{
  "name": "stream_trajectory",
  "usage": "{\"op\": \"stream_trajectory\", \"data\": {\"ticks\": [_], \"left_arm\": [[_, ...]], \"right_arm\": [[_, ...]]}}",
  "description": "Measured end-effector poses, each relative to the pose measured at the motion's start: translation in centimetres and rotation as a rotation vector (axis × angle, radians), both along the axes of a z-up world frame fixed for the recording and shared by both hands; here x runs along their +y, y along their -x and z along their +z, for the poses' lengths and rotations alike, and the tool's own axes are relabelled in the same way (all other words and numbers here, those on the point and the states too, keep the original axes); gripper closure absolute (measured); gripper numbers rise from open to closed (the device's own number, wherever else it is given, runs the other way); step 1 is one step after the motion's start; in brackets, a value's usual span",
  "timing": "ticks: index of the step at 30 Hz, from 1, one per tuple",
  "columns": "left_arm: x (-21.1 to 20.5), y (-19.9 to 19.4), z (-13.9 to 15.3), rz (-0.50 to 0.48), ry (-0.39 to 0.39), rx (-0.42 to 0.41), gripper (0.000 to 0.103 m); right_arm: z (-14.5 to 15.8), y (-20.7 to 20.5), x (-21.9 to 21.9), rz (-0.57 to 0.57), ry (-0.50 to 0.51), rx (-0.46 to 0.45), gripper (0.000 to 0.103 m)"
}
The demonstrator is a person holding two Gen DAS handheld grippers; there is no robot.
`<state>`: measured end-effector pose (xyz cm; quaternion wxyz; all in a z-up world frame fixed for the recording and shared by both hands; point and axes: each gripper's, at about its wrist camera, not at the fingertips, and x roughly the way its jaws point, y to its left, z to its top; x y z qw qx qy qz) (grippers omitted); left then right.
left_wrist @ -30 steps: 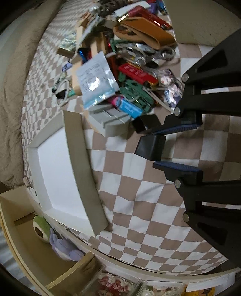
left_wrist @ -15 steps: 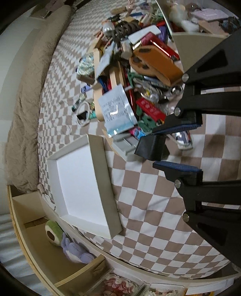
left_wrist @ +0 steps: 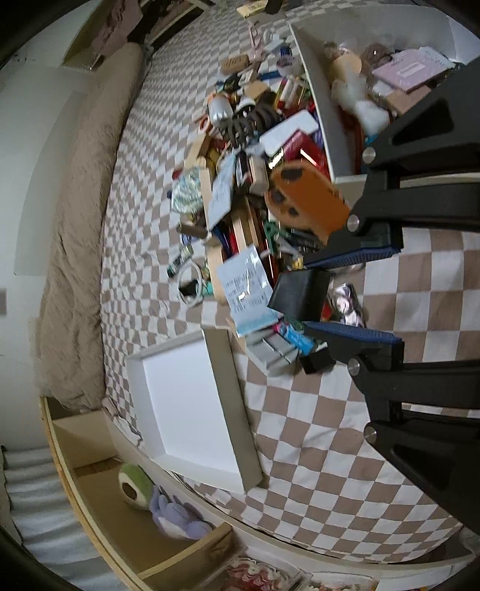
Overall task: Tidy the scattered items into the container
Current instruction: 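Carry the black piece and yellow tissue pack over the white box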
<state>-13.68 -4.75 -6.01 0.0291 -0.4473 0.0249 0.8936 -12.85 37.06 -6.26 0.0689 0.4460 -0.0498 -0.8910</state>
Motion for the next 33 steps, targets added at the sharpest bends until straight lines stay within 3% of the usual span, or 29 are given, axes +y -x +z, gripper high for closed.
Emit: {"op": "stream_trajectory", "data": {"ticks": [13,19,33], "left_arm": [[4.3,-3.5,2.6,-0.142,-0.021,0.025,0.074],[7.0,-4.9,2.2,-0.223,0.013,-0.043,0.074],[10.6,-7.1,1.9,-0.344,0.031,-0.090,0.074]], "right_arm": [[1.8,-3.4,-1.0,0.046,0.093,0.037,0.027],[2.2,-4.3,-1.9,0.076,0.109,0.037,0.027],[1.7,-6.0,-6.3,0.187,0.110,-0.026,0.027]]}}
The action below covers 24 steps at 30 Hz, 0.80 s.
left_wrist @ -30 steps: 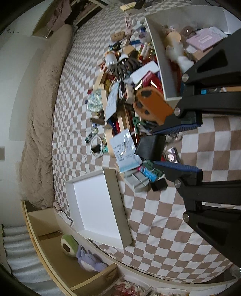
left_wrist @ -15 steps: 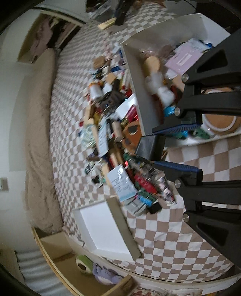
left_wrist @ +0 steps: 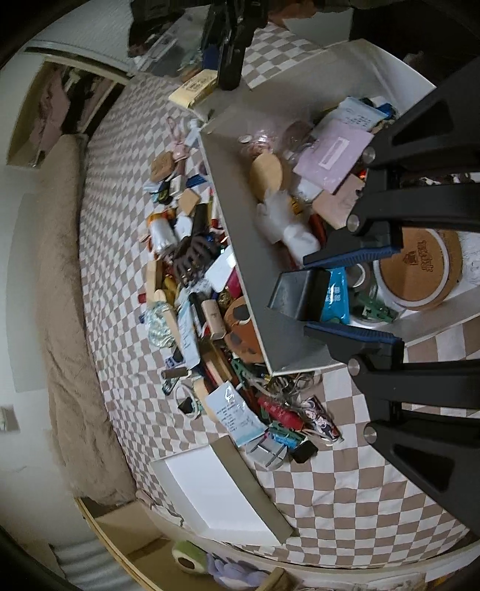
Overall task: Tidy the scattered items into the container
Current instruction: 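Carry the black piece and yellow tissue pack over the white box, then open the left tool to drop the black piece into the box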
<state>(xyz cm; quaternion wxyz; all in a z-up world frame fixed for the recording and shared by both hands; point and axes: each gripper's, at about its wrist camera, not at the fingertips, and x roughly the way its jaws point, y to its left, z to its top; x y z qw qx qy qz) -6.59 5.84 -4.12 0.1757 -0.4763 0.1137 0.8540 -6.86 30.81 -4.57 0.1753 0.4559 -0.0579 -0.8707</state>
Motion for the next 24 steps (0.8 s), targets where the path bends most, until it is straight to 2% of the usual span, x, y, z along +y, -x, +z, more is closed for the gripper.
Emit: {"op": "stream_trajectory", "data": {"ticks": [12,18,22,23,24], "left_arm": [[1.5,-0.7,-4.0,-0.097,0.181,-0.091,0.074],[2.2,-1.0,-6.0,-0.141,0.242,-0.151,0.074],[2.8,-0.9,-6.5,-0.144,0.269,-0.148,0.073],[2.8,-0.8,-6.6,-0.135,0.275,-0.140,0.066],[2.9,-0.7,-6.6,-0.123,0.286,-0.131,0.053]], "right_arm": [[-1.5,-0.2,-3.3,0.066,-0.070,-0.043,0.028],[-1.6,-0.1,-4.0,0.074,-0.078,-0.047,0.027],[-1.7,0.0,-4.4,0.081,-0.086,-0.052,0.027],[-1.7,0.0,-4.5,0.083,-0.088,-0.052,0.027],[-1.7,-0.1,-4.6,0.084,-0.089,-0.053,0.027]]}}
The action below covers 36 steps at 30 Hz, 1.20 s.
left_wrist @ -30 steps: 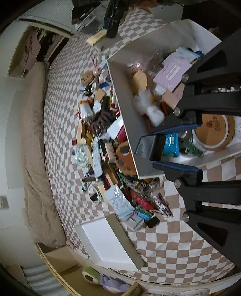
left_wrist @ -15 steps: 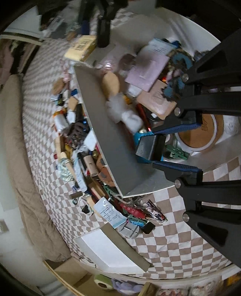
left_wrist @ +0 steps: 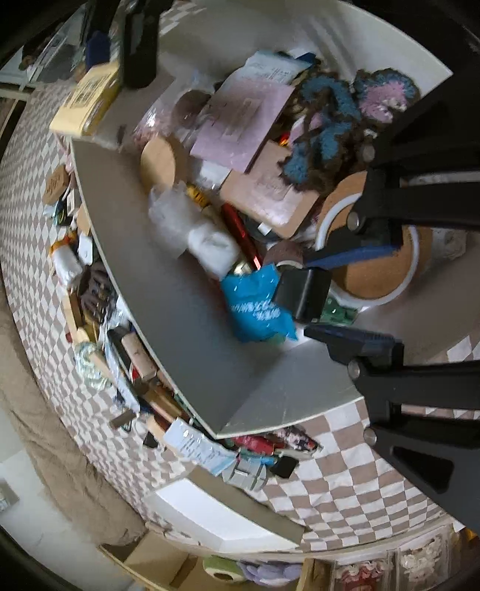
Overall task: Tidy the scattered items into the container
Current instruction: 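Open the left tool to drop the black piece into the box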
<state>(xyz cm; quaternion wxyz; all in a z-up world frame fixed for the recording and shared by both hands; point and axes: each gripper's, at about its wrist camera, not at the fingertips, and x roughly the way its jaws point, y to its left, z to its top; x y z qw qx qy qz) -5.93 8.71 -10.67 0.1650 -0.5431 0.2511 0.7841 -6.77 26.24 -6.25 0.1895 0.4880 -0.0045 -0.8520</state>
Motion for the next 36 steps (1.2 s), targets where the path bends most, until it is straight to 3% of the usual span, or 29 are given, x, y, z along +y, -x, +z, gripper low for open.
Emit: {"op": "stream_trajectory", "data": {"ticks": [2,8,15,20,25,28,31,34,36], "left_arm": [[0.0,0.3,0.1,0.012,0.015,0.028,0.038],[-0.3,1.0,0.4,0.034,0.017,0.048,0.035],[0.4,1.3,-0.3,0.030,0.071,0.083,0.021],[1.6,2.1,-1.3,-0.003,0.169,0.126,0.018],[2.7,2.2,-2.6,-0.071,0.321,0.183,0.016],[3.3,1.6,-3.6,-0.132,0.442,0.217,0.013],[3.4,0.6,-5.4,-0.225,0.619,0.256,0.002],[3.1,0.3,-5.4,-0.251,0.649,0.254,0.001],[2.9,0.4,-4.7,-0.239,0.613,0.250,0.001]], "right_arm": [[0.0,0.0,-0.1,0.002,0.000,0.000,0.027],[0.0,-0.1,-0.2,0.005,0.000,-0.002,0.027],[-0.2,-0.2,0.0,0.005,0.003,-0.009,0.027],[-0.2,-0.2,0.1,0.006,0.007,-0.009,0.027],[0.1,-0.3,0.1,0.008,0.012,-0.006,0.027],[0.2,-0.4,0.2,0.011,0.012,-0.004,0.027],[0.2,-0.4,0.2,0.012,0.015,-0.004,0.027],[0.2,-0.4,0.2,0.012,0.016,-0.003,0.027],[0.3,-0.6,0.2,0.015,0.015,-0.002,0.027]]}}
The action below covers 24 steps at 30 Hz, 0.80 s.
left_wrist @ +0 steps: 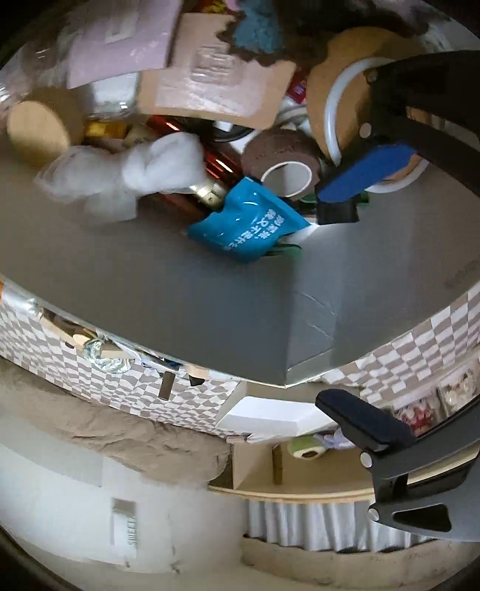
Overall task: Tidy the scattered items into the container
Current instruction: 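Open the left tool to drop the black piece into the box, then lower the yellow tissue pack into the box and open the right tool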
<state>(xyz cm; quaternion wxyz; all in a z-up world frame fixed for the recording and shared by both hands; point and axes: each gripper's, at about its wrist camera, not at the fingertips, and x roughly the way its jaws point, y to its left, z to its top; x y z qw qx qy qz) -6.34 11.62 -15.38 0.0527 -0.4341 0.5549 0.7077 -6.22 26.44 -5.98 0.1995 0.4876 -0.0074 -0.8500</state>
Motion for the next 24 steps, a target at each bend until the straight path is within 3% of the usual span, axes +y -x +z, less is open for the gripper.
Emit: {"op": "stream_trajectory", "data": {"ticks": [6,14,17,24], "left_arm": [[-1.0,0.9,2.7,0.068,-0.211,-0.054,0.001],[-3.5,2.7,7.4,0.261,-0.656,-0.069,0.001],[-4.4,3.0,8.6,0.324,-0.789,-0.063,0.001],[-6.3,3.8,10.1,0.430,-0.983,-0.080,0.001]], "right_arm": [[0.1,-0.1,-0.4,0.012,-0.010,-0.003,0.027],[-0.6,0.1,-0.7,0.028,-0.027,-0.026,0.027],[-1.4,0.1,-1.3,0.073,-0.024,-0.066,0.027],[-2.7,-0.6,-3.9,0.168,-0.029,-0.124,0.028]]}}
